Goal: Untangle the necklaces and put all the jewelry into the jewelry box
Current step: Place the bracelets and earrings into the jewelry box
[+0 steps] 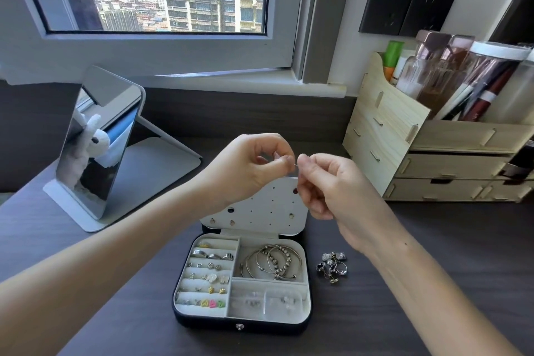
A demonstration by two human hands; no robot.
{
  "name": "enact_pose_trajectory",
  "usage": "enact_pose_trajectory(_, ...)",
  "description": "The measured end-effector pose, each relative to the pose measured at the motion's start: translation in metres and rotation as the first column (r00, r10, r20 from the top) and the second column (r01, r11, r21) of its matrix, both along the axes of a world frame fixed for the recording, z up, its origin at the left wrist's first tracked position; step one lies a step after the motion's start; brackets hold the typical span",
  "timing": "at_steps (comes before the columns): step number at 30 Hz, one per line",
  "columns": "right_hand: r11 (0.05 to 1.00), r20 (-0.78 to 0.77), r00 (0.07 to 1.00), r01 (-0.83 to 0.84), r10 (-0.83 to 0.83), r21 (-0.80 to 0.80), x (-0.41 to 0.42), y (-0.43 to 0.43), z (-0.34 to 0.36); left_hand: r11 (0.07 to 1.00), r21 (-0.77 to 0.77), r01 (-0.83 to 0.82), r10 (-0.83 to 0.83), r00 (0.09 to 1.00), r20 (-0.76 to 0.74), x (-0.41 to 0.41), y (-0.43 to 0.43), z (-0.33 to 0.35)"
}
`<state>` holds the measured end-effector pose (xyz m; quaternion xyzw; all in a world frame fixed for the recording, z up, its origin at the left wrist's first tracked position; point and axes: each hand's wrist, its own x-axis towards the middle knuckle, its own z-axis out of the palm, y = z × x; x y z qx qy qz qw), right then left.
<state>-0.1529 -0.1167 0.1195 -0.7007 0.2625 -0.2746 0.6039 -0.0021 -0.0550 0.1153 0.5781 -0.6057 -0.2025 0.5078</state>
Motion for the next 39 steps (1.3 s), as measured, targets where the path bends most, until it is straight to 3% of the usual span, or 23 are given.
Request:
enact_pose_trajectory(7,0.999,-0.008,0.999,-0.036,0.036,0.041,0.000,0.000,-0.001,1.000,0.005,-0.002,0.002,1.000,-0.005,-0.002,0.001,0.002)
enact_pose_trajectory(11,1.000,0.072,0.997,-0.002,0.001,0.008,0.001,0.003,0.001,0.999,0.032,-0.014,0.014,1.000,-0.003,-0.003,0.002,0.004)
enact_pose_trajectory(18,0.963,0.191,0.971,0.180,-0.141,-0.201,-0.019,0.000,-0.023,0.993,0.109,-0.051,0.054,0.998,-0.027,0.001,0.002,0.009)
enact_pose_trajectory(26,0.766,0.142,0.958,0.285,-0.249,-0.577,-0.011,-0.006,-0.077,0.965,0.232,-0.125,0.137,0.990,-0.040,0.008,-0.014,0.012)
enact_pose_trajectory(39,0.684,0.055,0.937,0.291,-0.346,-0.669,0.001,-0.012,-0.079,0.928,0.329,-0.174,0.196,0.980,-0.036,0.012,-0.023,0.014)
